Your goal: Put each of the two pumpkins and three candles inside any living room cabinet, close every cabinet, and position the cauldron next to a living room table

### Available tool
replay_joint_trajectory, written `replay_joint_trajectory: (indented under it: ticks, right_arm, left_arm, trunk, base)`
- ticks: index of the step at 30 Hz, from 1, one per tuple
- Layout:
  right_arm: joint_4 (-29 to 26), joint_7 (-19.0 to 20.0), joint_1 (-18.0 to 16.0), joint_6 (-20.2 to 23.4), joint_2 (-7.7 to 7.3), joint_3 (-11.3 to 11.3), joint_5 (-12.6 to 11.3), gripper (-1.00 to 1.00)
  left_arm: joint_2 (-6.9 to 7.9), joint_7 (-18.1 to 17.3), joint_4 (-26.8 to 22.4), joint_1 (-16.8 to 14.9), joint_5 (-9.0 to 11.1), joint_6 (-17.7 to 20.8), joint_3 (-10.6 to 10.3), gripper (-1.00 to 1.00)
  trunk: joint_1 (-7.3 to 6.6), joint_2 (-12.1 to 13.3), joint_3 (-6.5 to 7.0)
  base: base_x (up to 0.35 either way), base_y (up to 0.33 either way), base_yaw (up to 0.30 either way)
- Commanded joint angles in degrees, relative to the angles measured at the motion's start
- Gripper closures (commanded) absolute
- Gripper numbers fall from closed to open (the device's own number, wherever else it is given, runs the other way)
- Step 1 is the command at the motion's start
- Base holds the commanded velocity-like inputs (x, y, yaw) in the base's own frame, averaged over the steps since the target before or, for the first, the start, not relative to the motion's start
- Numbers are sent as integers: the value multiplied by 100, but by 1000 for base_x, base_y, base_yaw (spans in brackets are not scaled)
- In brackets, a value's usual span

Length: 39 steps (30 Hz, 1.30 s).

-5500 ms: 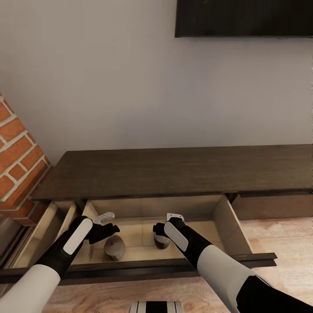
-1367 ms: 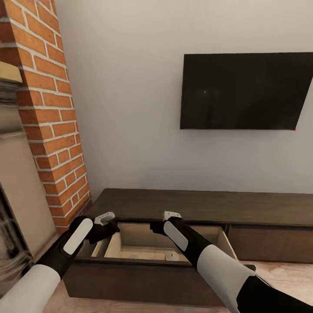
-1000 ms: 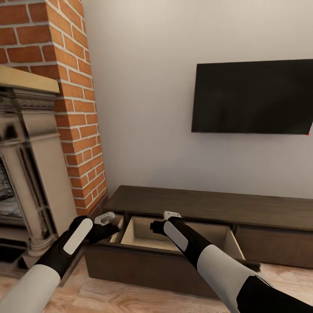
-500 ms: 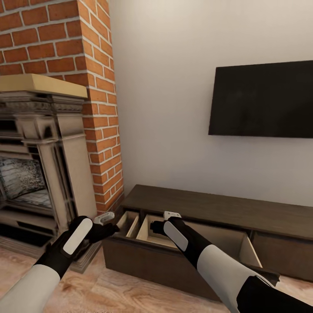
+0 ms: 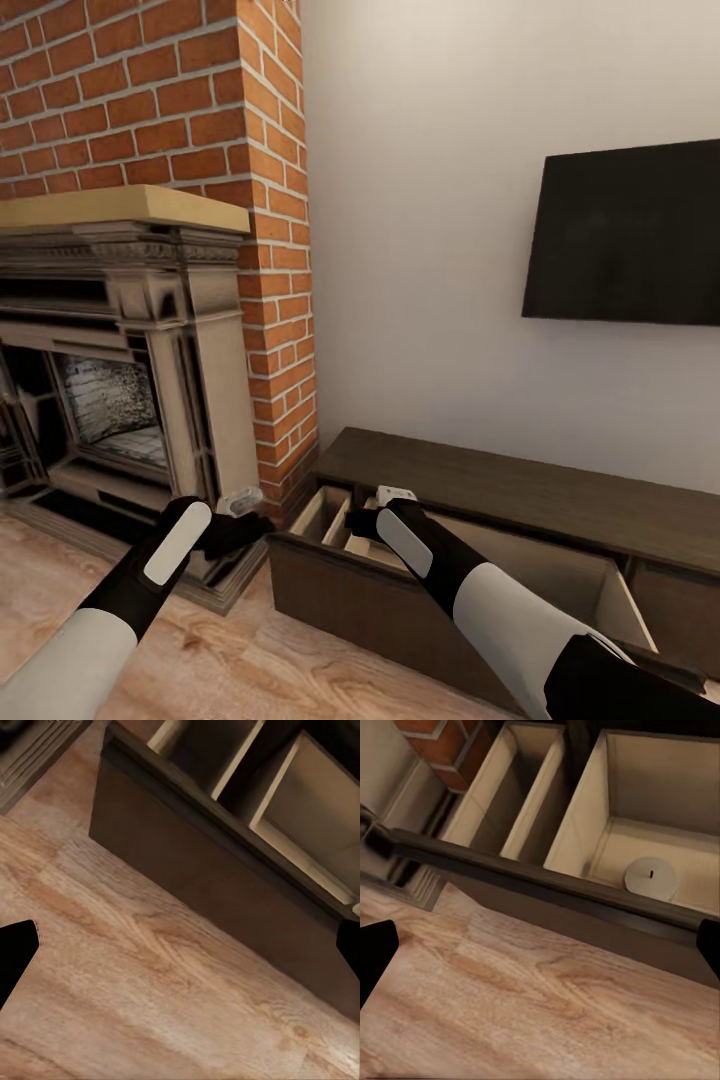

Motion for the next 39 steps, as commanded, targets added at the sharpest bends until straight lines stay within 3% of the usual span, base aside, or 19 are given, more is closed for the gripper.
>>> replay_joint_trajectory:
  ticks: [1,6,13,20,28,32,39]
  right_arm:
    - [-4,-43,-7,9,0,18,-34,-100]
    - [-6,-43,-7,9,0,20,-31,-100]
    - [-11,-43,-7,17,0,25,-31,-100]
    - [-13,-37,-7,17,0,27,-29,-100]
    - [-13,-43,-7,17,0,27,-35,-100]
    - [-13,-43,-7,17,0,36,-33,-100]
    - [-139,-50,-7,19,0,269,-38,-100]
  left_arm:
    - [5,55,-8,-4,58,0,-17,-100]
    - [35,52,-8,-4,61,0,28,-100]
    - [81,57,-8,12,45,14,459,-100]
    - [552,32,0,56,106,19,545,-100]
    - [693,25,-5,72,127,67,838,-100]
    - [836,25,0,78,176,96,1058,-100]
    - [903,26,1,108,292,113,1157,-100]
  trunk:
    - [-1,-3,-1]
    - [-1,-3,28]
    - [-1,-3,70]
    - [-1,-3,112]
    - [-1,-3,161]
    - [-1,-3,186]
    - [-1,-3,231]
  base:
    - [0,0,240]
    - [0,34,239]
    - [0,145,237]
    - [0,202,234]
    - [0,281,230]
    - [0,286,225]
    - [0,286,221]
